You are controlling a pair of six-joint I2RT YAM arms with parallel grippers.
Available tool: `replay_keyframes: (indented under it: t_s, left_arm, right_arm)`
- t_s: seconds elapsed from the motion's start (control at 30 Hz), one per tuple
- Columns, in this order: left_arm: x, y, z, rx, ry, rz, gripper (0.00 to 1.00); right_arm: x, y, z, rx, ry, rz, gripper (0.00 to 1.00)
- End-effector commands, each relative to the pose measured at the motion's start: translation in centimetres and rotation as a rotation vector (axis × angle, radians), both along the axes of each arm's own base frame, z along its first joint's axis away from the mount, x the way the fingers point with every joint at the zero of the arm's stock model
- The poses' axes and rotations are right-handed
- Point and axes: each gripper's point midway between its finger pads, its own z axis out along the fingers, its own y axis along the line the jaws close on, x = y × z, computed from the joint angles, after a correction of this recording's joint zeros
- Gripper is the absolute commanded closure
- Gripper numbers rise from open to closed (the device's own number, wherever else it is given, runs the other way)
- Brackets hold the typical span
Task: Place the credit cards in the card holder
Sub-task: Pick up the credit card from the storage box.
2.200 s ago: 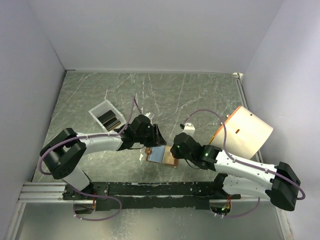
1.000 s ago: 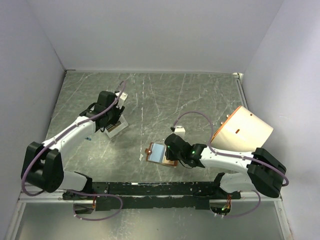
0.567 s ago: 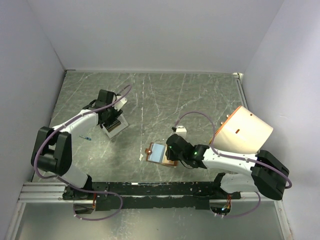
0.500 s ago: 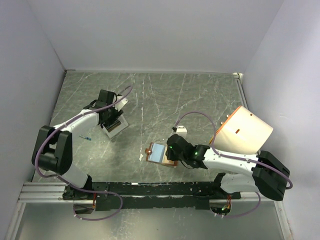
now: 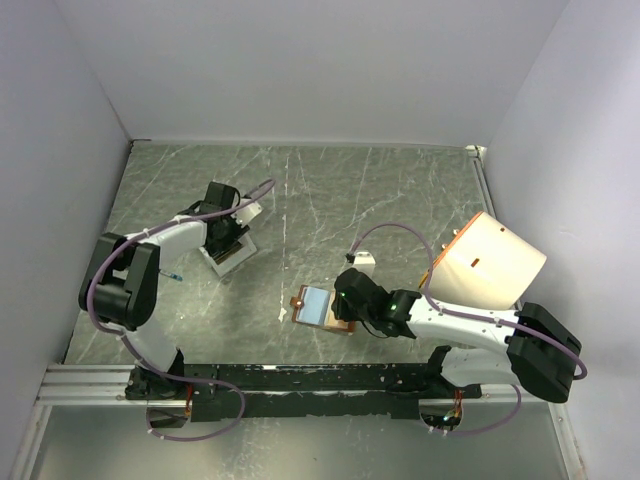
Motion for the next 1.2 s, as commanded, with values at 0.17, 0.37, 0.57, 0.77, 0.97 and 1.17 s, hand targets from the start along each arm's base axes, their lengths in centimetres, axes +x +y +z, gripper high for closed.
replay_keyframes:
  t_s: [0.17,0.37,0.57,0.77,0.97,1.17]
  left_arm:
    - [1.2,-0.8,0.0,-0.022,-0.009,-0.051,0.4]
    - [0.7,-1.5,-0.1,-0.052,0.033,-0.064,0.47]
    - [0.0,-2.1,1.4,-0.095,0.019,-0.082,0.47]
    - [-0.5,-2.4,1.2,-0.101,0.038,-0.099,0.49]
    - [0.8,-0.8,1.9,-0.015,-0.046,-0.061,0.43]
    - [0.8,-0.8,0.2,-0.019,0.005,-0.074,0.41]
  right_arm:
    - [0.0,-0.8,-0.1,-0.005,-0.014,-0.027,0.74]
    - [0.0,-1.0,0.3,0.001,-0.027,-0.034,0.74]
    - [-0.2,-1.1,-0.1,0.014,-0.017,-0.035,0.74]
    - [-0.2,-1.3,0.2,0.012,-0.028,-0.036,0.74]
    - [-0.3,-1.5,0.1,0.009,-0.027,-0.036,0.74]
    - [0.0,-1.8,1.0,-0.005,-0.051,-0.038,0.74]
